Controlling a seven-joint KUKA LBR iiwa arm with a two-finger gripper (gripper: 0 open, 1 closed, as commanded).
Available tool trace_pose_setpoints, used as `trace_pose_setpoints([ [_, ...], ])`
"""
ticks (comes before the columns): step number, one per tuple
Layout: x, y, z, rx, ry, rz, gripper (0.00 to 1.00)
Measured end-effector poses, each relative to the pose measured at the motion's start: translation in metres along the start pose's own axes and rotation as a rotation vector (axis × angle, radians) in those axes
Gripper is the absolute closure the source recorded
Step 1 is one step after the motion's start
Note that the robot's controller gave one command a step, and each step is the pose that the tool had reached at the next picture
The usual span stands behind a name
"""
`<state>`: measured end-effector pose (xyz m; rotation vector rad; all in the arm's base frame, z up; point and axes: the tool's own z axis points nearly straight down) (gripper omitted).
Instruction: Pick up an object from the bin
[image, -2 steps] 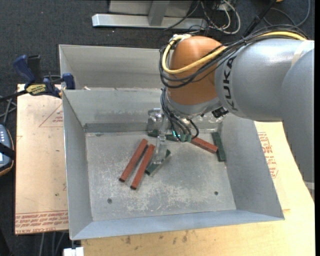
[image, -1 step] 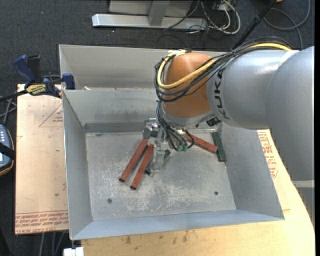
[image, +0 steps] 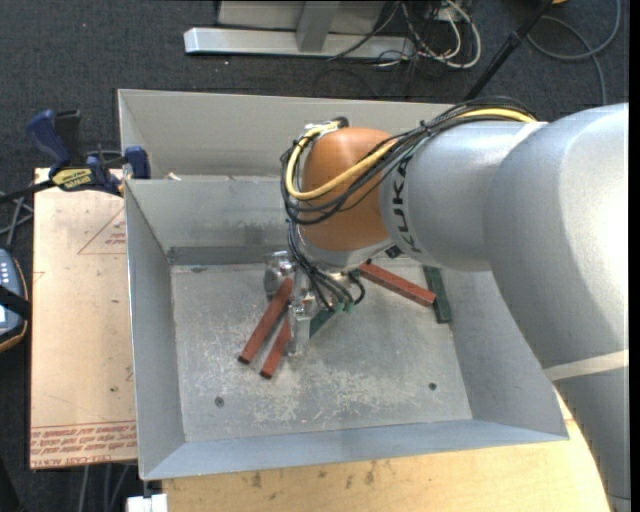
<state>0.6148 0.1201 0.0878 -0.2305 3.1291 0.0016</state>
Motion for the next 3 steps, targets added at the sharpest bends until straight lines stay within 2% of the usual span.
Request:
trace_pose_setpoints([
  [1, 0.002, 0.015, 0.012, -0.001, -0.007, -0.260, 1.00],
  [2, 0.002, 0.015, 0.012, -0.001, -0.007, -0.260, 1.00],
  [3, 0.032, 0.015, -0.122, -0.001, 0.001, -0.381, 1.00],
])
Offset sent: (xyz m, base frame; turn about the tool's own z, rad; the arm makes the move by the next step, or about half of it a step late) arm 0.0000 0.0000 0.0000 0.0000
